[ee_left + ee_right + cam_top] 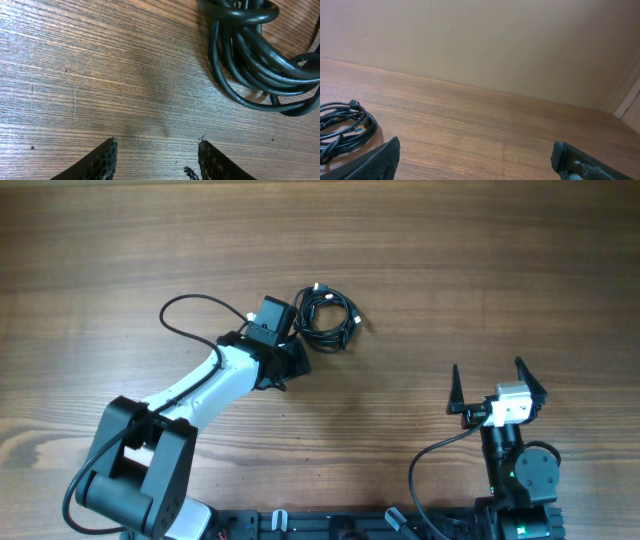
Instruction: Untangle cables
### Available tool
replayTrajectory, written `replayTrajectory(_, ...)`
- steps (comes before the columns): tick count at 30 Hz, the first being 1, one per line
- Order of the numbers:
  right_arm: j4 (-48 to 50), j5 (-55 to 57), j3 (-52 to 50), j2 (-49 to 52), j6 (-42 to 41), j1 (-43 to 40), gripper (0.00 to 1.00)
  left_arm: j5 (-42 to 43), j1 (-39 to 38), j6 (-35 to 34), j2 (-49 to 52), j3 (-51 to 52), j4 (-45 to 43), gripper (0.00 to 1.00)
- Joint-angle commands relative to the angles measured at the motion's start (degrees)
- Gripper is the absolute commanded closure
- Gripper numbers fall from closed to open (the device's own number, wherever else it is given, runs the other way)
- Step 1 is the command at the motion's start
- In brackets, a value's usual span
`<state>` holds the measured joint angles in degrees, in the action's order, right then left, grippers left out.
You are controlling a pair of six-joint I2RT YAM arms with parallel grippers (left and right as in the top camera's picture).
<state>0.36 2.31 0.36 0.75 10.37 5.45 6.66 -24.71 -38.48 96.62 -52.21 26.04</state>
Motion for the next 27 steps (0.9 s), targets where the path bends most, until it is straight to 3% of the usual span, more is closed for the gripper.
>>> replayTrajectory(1,0.2,-0.9,-0.1,-0.5,0.1,-0.3,0.0,-0.8,-0.2,0.1,0.9,0.6,-0.2,0.45)
replayTrajectory(7,0.2,-0.9,-0.1,-0.5,0.1,-0.3,0.0,-1.2,-0.2,0.1,0.9,0.6,-0.2,0.45)
replayTrajectory(12,0.2,-0.9,-0.1,-0.5,0.1,-0.3,0.0,-2.9,-0.2,0.1,0.9,0.6,-0.2,0.66)
replayTrajectory(13,0.2,-0.9,-0.1,-0.5,0.1,-0.3,0.0,-2.9,-0.2,0.1,0.9,0.6,-0.2,0.77)
replayTrajectory(17,0.2,-0.9,-0.1,-0.5,0.1,-0.3,0.0,-2.9,-0.2,0.1,0.9,0.6,-0.2,0.96)
replayTrajectory(27,0.2,-0.9,-0.1,-0.5,0.1,-0.3,0.0,-2.9,-0.2,0.1,0.9,0.6,-1.2,0.96)
